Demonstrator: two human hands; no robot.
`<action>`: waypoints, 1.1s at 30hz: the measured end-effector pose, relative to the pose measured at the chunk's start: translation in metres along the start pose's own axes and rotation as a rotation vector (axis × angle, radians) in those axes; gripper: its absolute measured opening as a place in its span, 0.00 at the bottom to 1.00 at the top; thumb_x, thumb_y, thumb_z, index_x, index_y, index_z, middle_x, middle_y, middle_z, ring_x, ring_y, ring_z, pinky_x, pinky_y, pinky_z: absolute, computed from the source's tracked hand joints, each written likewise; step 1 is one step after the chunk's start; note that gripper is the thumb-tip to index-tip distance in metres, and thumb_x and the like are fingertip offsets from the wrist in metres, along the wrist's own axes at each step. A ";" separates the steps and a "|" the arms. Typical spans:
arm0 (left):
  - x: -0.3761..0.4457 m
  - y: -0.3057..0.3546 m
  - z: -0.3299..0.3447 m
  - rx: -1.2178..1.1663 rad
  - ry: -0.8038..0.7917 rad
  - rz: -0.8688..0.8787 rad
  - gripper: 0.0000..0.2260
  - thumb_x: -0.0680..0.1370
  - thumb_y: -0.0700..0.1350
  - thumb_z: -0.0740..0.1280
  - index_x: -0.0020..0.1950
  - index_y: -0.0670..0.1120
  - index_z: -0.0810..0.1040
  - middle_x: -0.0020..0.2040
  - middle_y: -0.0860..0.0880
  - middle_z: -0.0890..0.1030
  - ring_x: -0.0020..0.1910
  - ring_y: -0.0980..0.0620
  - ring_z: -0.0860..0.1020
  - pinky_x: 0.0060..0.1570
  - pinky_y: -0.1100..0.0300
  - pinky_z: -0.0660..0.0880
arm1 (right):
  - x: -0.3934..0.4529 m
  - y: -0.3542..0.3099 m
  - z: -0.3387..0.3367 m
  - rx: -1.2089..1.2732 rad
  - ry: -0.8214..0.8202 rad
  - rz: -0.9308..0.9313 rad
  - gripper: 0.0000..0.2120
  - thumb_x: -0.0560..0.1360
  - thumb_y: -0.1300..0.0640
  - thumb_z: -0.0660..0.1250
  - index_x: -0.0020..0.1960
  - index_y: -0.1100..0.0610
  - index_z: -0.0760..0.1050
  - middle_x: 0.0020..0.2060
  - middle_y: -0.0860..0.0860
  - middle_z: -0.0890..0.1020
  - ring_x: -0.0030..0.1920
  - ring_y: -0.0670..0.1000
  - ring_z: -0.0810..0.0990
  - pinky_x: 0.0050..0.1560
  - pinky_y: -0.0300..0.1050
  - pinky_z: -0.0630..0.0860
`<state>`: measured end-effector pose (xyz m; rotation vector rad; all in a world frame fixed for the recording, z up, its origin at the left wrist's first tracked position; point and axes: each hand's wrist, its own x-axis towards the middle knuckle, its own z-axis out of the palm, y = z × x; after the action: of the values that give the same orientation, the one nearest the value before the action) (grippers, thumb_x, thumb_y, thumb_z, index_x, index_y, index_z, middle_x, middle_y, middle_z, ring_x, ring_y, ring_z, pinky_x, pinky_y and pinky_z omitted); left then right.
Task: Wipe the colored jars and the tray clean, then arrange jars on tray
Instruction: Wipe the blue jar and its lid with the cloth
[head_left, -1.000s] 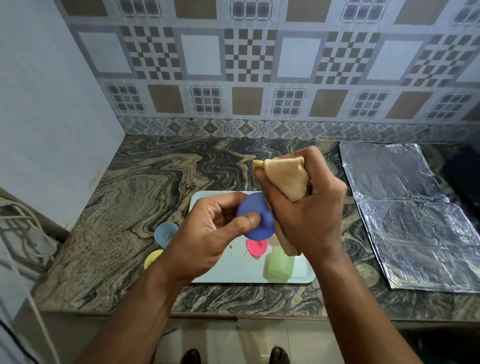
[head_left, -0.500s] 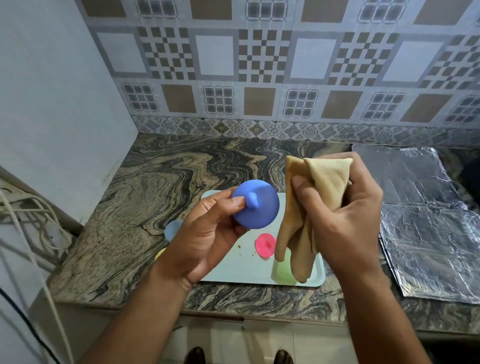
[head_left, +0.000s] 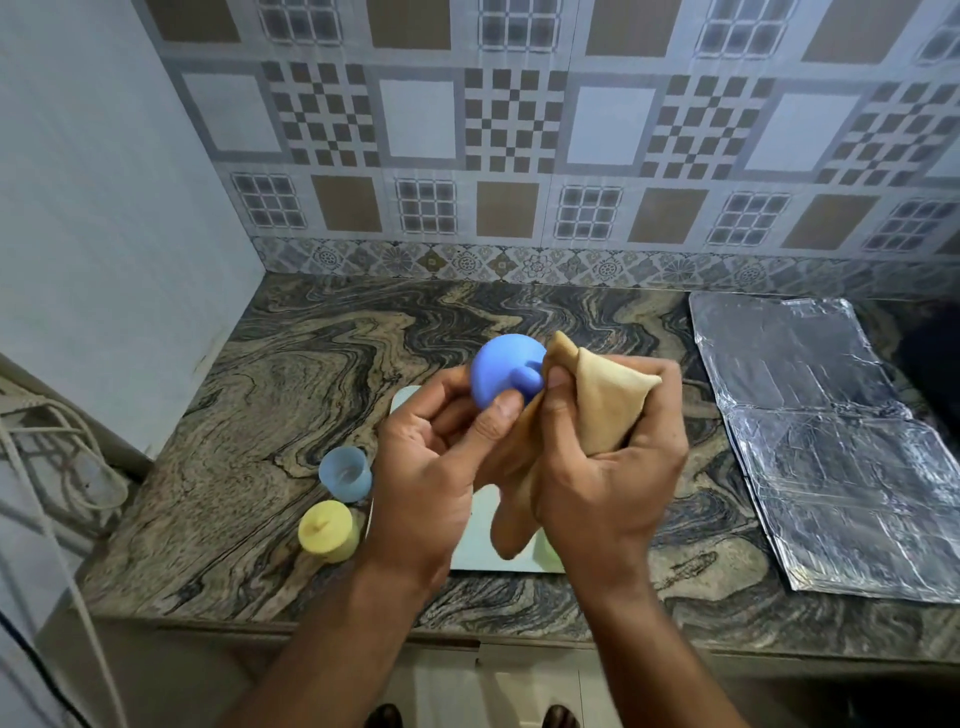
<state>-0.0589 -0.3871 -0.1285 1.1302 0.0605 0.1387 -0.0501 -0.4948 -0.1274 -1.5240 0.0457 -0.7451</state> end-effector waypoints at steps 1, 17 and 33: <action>-0.002 -0.001 0.003 -0.030 0.035 0.006 0.06 0.73 0.40 0.75 0.48 0.49 0.87 0.49 0.45 0.89 0.46 0.53 0.86 0.46 0.61 0.83 | -0.003 0.001 0.001 -0.002 -0.004 0.011 0.12 0.74 0.54 0.76 0.49 0.54 0.73 0.36 0.45 0.82 0.33 0.44 0.81 0.35 0.44 0.78; 0.014 0.004 -0.027 0.153 -0.221 -0.002 0.09 0.71 0.48 0.74 0.48 0.48 0.88 0.44 0.49 0.87 0.44 0.55 0.83 0.48 0.65 0.78 | 0.029 0.008 -0.018 -0.141 -0.273 -0.211 0.11 0.75 0.56 0.78 0.51 0.55 0.76 0.41 0.43 0.82 0.37 0.44 0.81 0.39 0.38 0.77; 0.031 0.018 -0.023 0.024 -0.290 -0.172 0.10 0.78 0.42 0.68 0.56 0.43 0.86 0.52 0.44 0.86 0.50 0.52 0.83 0.54 0.61 0.80 | 0.047 0.020 -0.018 0.139 -0.391 0.005 0.09 0.77 0.63 0.75 0.53 0.65 0.77 0.44 0.52 0.84 0.43 0.47 0.81 0.46 0.41 0.78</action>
<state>-0.0327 -0.3541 -0.1210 1.1535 -0.0992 -0.1799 -0.0138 -0.5350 -0.1281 -1.5107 -0.2891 -0.4264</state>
